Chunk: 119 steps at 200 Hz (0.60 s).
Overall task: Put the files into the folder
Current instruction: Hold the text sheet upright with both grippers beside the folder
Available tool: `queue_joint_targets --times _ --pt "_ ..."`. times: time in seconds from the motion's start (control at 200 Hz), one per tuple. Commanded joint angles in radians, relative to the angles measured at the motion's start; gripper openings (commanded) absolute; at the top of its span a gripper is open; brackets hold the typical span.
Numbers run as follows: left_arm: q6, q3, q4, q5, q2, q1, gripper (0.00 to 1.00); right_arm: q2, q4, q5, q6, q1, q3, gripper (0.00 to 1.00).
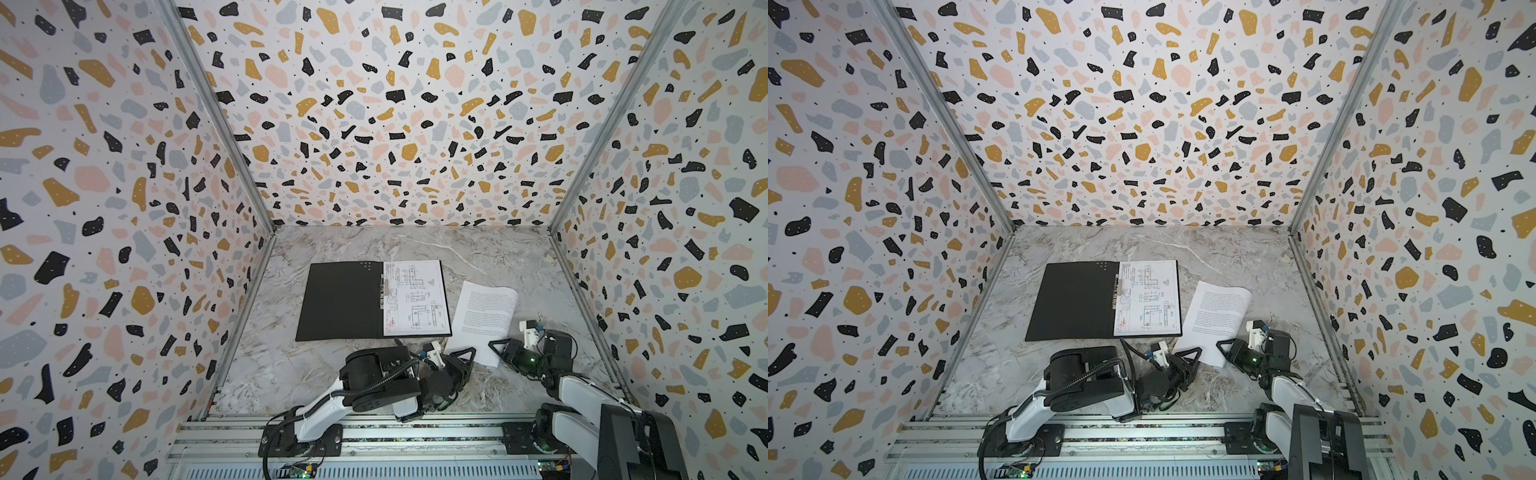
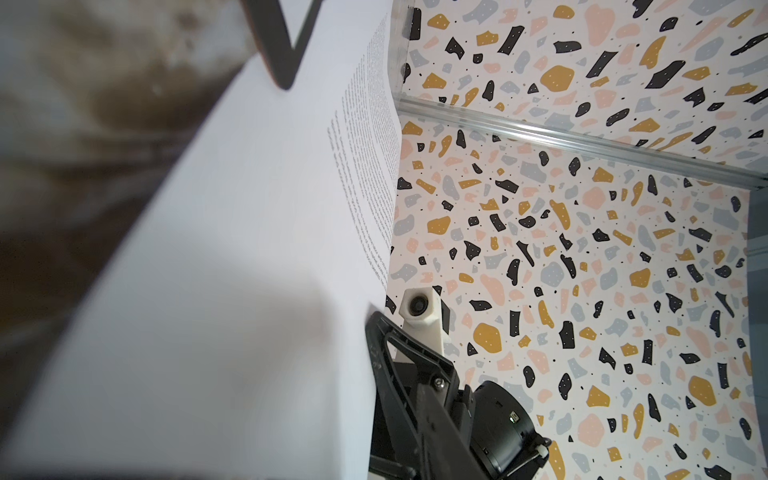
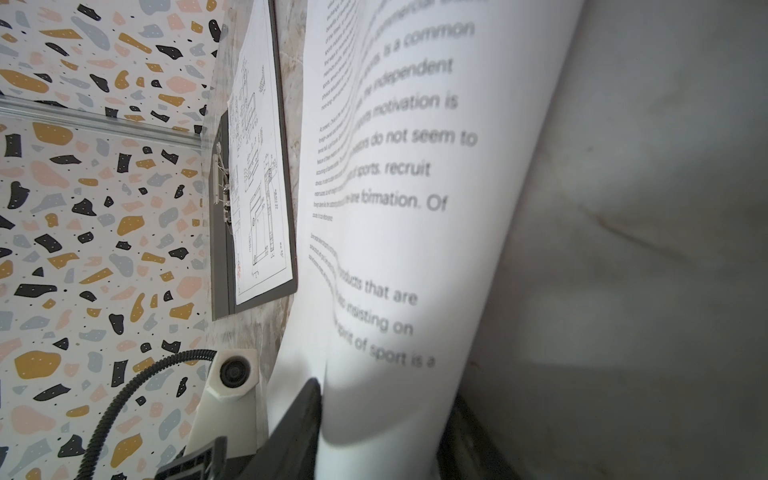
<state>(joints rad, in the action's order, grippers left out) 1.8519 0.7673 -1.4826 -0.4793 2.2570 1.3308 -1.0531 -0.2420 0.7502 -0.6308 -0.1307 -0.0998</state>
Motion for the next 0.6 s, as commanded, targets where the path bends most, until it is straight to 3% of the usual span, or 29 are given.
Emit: queue_joint_targets --times 0.0,0.591 --pt "-0.006 0.001 0.017 -0.010 0.030 0.003 0.31 -0.002 0.087 -0.037 0.003 0.003 0.015 0.46" --pt "0.011 0.003 -0.005 -0.008 0.059 0.005 0.18 0.028 0.120 -0.041 0.008 0.003 -0.008 0.49"
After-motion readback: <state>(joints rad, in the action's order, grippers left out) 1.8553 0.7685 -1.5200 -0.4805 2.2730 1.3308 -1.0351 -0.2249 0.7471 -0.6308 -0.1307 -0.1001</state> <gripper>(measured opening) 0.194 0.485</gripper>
